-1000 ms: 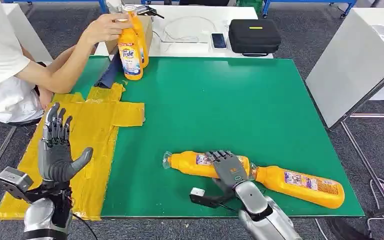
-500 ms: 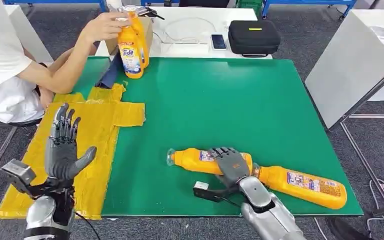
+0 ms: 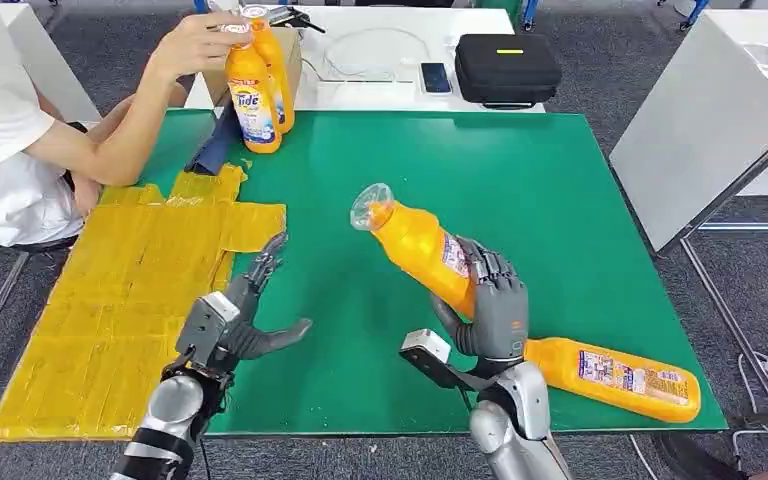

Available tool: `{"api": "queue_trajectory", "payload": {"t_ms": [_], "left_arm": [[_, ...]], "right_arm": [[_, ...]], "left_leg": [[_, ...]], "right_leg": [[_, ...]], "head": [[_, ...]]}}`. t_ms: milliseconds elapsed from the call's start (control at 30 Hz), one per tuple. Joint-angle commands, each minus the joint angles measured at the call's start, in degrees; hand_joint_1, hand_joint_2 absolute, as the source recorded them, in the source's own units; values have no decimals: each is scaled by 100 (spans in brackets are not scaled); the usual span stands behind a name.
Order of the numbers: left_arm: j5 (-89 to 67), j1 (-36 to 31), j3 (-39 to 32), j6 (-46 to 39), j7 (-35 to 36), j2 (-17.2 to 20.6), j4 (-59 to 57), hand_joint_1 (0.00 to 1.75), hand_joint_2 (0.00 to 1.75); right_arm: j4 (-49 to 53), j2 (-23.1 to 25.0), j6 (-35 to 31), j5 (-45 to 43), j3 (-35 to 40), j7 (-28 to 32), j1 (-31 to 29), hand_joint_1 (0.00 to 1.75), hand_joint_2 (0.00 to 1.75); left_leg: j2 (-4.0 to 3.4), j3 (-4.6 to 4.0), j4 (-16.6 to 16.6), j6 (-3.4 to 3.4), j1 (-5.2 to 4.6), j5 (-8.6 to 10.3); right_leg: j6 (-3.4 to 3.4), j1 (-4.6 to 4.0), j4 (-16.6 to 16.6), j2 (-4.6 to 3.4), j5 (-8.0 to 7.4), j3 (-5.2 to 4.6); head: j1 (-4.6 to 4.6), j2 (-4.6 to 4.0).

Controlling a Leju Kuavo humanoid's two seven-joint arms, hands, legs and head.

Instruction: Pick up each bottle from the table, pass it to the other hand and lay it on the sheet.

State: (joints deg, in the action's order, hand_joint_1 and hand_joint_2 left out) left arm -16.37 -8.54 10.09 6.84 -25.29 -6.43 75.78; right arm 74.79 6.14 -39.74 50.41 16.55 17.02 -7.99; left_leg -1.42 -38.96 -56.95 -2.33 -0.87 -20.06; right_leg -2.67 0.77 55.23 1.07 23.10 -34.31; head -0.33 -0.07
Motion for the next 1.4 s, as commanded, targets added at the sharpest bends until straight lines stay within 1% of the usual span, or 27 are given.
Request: {"api": "queue_trajectory", "payload": {"t_ms": [33, 167, 233, 267, 300, 333, 367, 467, 533, 567, 633, 667, 733, 800, 833, 867, 933, 967, 1000, 1033, 1067, 1100, 1167, 1200, 1267, 1300, 1400], "left_arm": [[-2, -320, 872, -46, 47, 252, -631, 0, 175], [-2, -321, 879, -47, 48, 253, -634, 0, 175], [-2, -321, 879, -47, 48, 253, -634, 0, 175], [-2, -321, 879, -47, 48, 253, -634, 0, 175], [-2, -321, 879, -47, 48, 253, -634, 0, 175], [-2, -321, 879, -47, 48, 253, -634, 0, 175], [-2, -321, 879, -47, 48, 253, -634, 0, 175], [-2, -321, 879, -47, 48, 253, -634, 0, 175], [-2, -321, 879, -47, 48, 253, -634, 0, 175], [-2, -321, 879, -47, 48, 253, -634, 0, 175], [-2, -321, 879, -47, 48, 253, -634, 0, 175], [-2, -321, 879, -47, 48, 253, -634, 0, 175], [-2, -321, 879, -47, 48, 253, -634, 0, 175], [44, -339, 881, -15, 70, 256, -645, 0, 175], [74, -349, 893, 10, 74, 252, -647, 0, 175], [116, -371, 909, 44, 74, 245, -648, 0, 175], [228, -408, 903, 105, 79, 230, -638, 0, 175], [353, -426, 881, 179, 84, 224, -621, 0, 175], [428, -441, 874, 223, 93, 230, -613, 0, 175], [572, -452, 837, 307, 117, 228, -619, 0, 175], [847, -461, 789, 518, 131, 229, -629, 0, 175], [1025, -455, 749, 645, 125, 220, -628, 0, 175], [1192, -443, 721, 741, 141, 193, -624, 0, 175], [1362, -480, 685, 831, 177, 156, -676, 0, 175], [1471, -589, 669, 860, 224, 137, -748, 0, 175], [1519, -643, 674, 870, 250, 138, -805, 0, 175], [1613, -664, 668, 881, 270, 150, -858, 0, 175]], "right_arm": [[191, 331, 57, -285, -545, 108, 97, 175, 175], [131, 332, 68, -308, -553, 114, 74, 175, 175], [131, 332, 68, -308, -553, 114, 74, 175, 175], [131, 332, 68, -308, -553, 114, 74, 175, 175], [131, 332, 68, -308, -553, 114, 74, 175, 175], [131, 332, 68, -308, -553, 114, 74, 175, 175], [131, 332, 68, -308, -553, 114, 74, 175, 175], [131, 332, 68, -308, -553, 114, 74, 175, 175], [131, 332, 68, -308, -553, 114, 74, 175, 175], [131, 332, 68, -308, -553, 114, 74, 175, 175], [131, 332, 68, -308, -553, 114, 74, 175, 175], [131, 332, 68, -308, -553, 114, 74, 175, 175], [131, 332, 68, -308, -553, 114, 74, 175, 175], [69, 353, 229, -542, -558, 175, 59, 175, 175], [-30, 376, 330, -628, -547, 210, 33, 175, 175], [-197, 411, 439, -688, -502, 259, -11, 175, 175], [-470, 457, 706, -896, -405, 374, -76, 175, 175], [-675, 474, 887, -962, -305, 444, -125, 175, 175], [-843, 494, 945, -963, -239, 484, -166, 175, 175], [-1040, 518, 965, -894, -147, 502, -202, 175, 175], [-1324, 577, 953, -790, -36, 491, -263, 175, 175], [-1523, 624, 846, -693, 50, 455, -305, 175, 175], [-1827, 740, 898, -719, 175, 505, -342, 175, 175], [-2024, 763, 1144, -673, 383, 589, -392, 175, 175], [-2305, 953, 1015, -553, 573, 568, -398, 175, 175], [-2513, 1010, 922, -595, 626, 576, -467, 175, 175], [-2661, 973, 930, -688, 725, 614, -542, 175, 175]], "left_leg": [[19, 23, -1, 17, 6, -12], [18, 28, -2, 20, 9, -13], [19, 48, -11, 30, 13, -28], [15, 26, -3, 19, 8, -13], [14, 22, -1, 16, 9, -10], [19, 40, -6, 25, 11, -22], [16, 17, 3, 14, 6, -6], [15, 31, -1, 21, 9, -18], [12, 13, 2, 13, 7, -7], [17, 29, -1, 20, 9, -17], [12, 15, 2, 14, 7, -9], [18, 32, -3, 23, 10, -20], [14, 16, 1, 16, 6, -10], [16, 25, -2, 20, 9, -16], [12, 12, 3, 13, 6, -7], [17, 31, -3, 23, 11, -19], [9, 17, 2, 15, 8, -9], [11, 33, -2, 23, 11, -19], [6, 23, 1, 18, 11, -13], [4, 16, 3, 14, 9, -9], [4, 34, 0, 23, 13, -18], [1, 21, 3, 16, 10, -11], [-7, 36, 2, 24, 14, -20], [-5, 24, 7, 19, 11, -12], [-3, 35, 0, 23, 14, -20], [-2, 25, 1, 19, 14, -13], [-1, 26, 2, 19, 14, -12]], "right_leg": [[6, -2, 1, 5, 11, 26], [10, -5, 1, 1, 12, 29], [22, -7, 9, -7, 28, 44], [21, -5, 3, -2, 19, 1], [19, -7, 0, 0, 16, -5], [25, -7, 5, -4, 27, 6], [18, -4, -2, 1, 15, -36], [22, -6, 0, -5, 24, -23], [17, -6, -3, -1, 15, -38], [22, -5, 2, -2, 25, -23], [17, -5, -2, -2, 17, -35], [22, -6, 3, -4, 27, -18], [17, -5, 0, -1, 18, -34], [20, -6, 2, -3, 23, -26], [16, -5, -1, -1, 16, -39], [22, -7, 2, -5, 26, -19], [17, -6, -3, -5, 16, -34], [22, -8, 0, -10, 24, -18], [19, -9, -4, -11, 17, -27], [17, -9, -5, -10, 13, -35], [22, -10, -4, -17, 20, -18], [19, -9, -6, -14, 14, -29], [23, -12, -5, -28, 18, -14], [19, -10, -9, -21, 13, -2], [21, -12, -3, -23, 20, 35], [19, -13, -3, -17, 16, 26], [20, -13, -2, -17, 16, 25]], "head": [[0, 2], [-2, 0], [0, 0], [0, 0], [0, 0], [0, 0], [0, 0], [0, 0], [0, 0], [-2, 0], [0, 0], [0, 0], [0, 0], [-2, 0], [-2, 0], [0, 0], [0, 0], [0, 0], [0, 0], [0, 0], [0, 0], [0, 0], [0, 0], [0, 0], [-2, 0], [0, 0], [0, 0]]}}
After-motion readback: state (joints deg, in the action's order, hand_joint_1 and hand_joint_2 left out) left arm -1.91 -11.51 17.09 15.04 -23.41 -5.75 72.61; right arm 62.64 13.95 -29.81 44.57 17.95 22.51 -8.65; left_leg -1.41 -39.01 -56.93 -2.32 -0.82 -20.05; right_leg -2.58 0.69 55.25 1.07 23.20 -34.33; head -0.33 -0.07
